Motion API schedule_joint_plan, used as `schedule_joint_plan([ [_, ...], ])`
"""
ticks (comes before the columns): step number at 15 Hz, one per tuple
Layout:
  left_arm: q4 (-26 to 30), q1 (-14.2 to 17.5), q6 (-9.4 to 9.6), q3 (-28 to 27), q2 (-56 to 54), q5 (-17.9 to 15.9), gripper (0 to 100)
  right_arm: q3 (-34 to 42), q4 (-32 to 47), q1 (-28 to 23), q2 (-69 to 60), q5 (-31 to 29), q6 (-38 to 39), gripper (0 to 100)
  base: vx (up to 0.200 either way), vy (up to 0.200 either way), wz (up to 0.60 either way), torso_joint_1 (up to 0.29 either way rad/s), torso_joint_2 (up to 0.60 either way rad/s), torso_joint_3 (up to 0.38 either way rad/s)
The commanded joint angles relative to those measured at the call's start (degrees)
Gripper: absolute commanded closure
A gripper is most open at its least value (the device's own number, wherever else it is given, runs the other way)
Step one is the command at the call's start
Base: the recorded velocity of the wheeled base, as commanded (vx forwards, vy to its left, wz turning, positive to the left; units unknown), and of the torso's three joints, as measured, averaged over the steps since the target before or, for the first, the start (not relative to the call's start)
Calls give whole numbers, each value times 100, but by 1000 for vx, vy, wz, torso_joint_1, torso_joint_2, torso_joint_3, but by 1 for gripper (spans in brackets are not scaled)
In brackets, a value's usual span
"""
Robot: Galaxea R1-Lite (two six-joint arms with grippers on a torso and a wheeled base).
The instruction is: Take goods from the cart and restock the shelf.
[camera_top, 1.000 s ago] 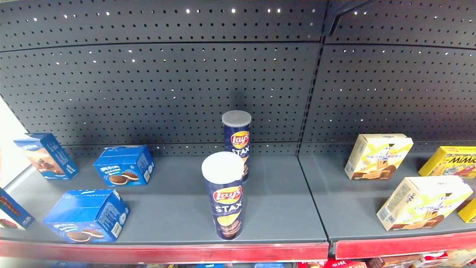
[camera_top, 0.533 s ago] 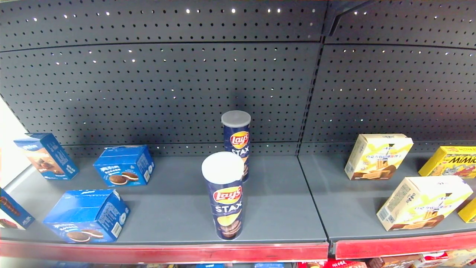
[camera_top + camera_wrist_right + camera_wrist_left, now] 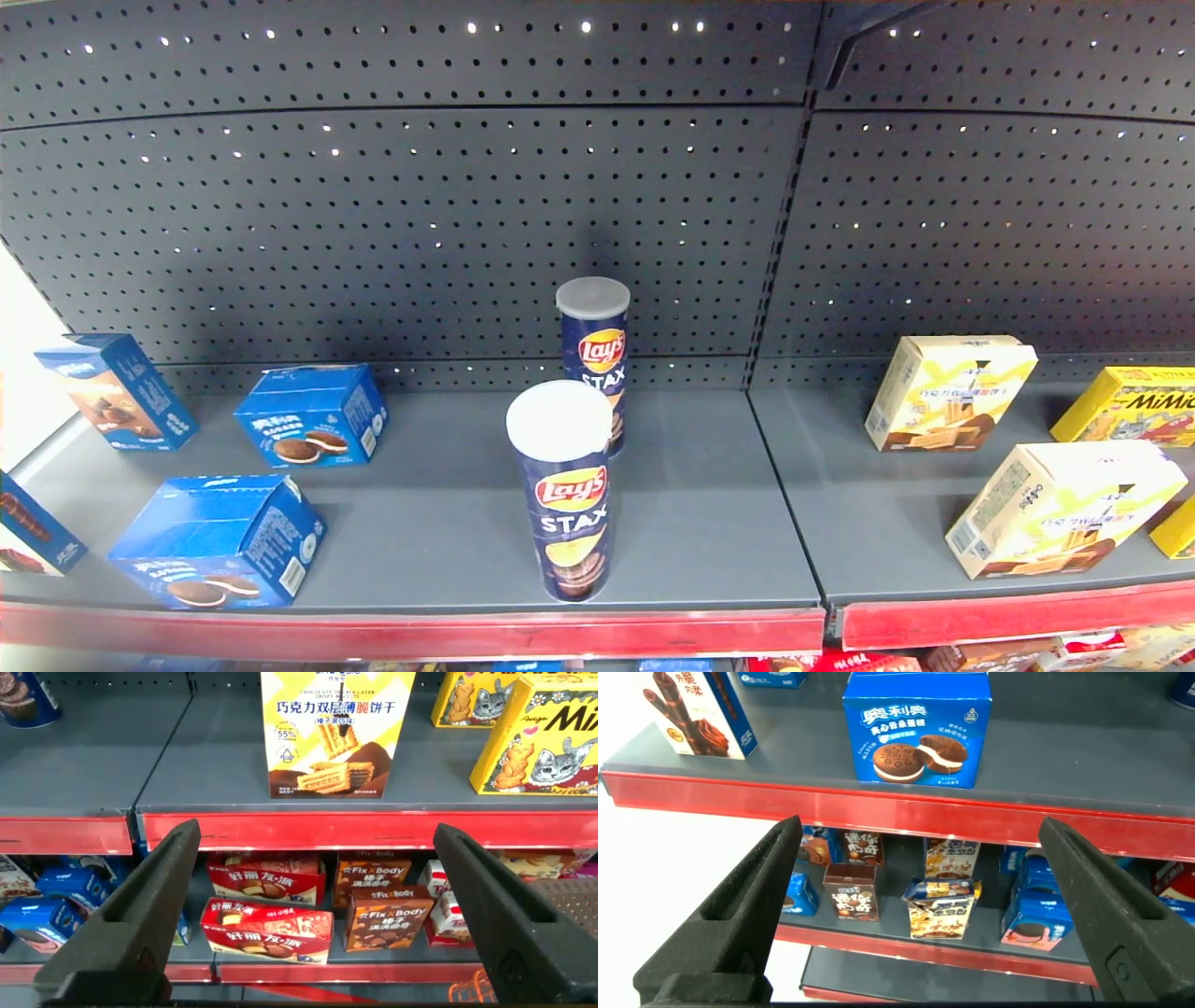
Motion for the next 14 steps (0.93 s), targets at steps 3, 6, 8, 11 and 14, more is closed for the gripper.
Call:
schedule_joint_plan([
  [3,0,3,-1,0,9,-2,0,0,-10,0,5,2,-2,0,0,0,0,0,0,0],
  [6,0,3,183,0,9,-222,0,0,-1,0,5,2,-2,0,0,0,0,0,0,0],
  [8,0,3,675,0,9,-398,0,0,-1,0,5,2,-2,0,0,0,0,0,0,0],
  [11,-53,-392,983,0,299,-600,0,0,-1,0,5,2,-2,0,0,0,0,0,0,0],
  [14,-88,-612,1009,0,704,-670,0,0,-10,0,5,2,-2,0,0,0,0,0,0,0],
])
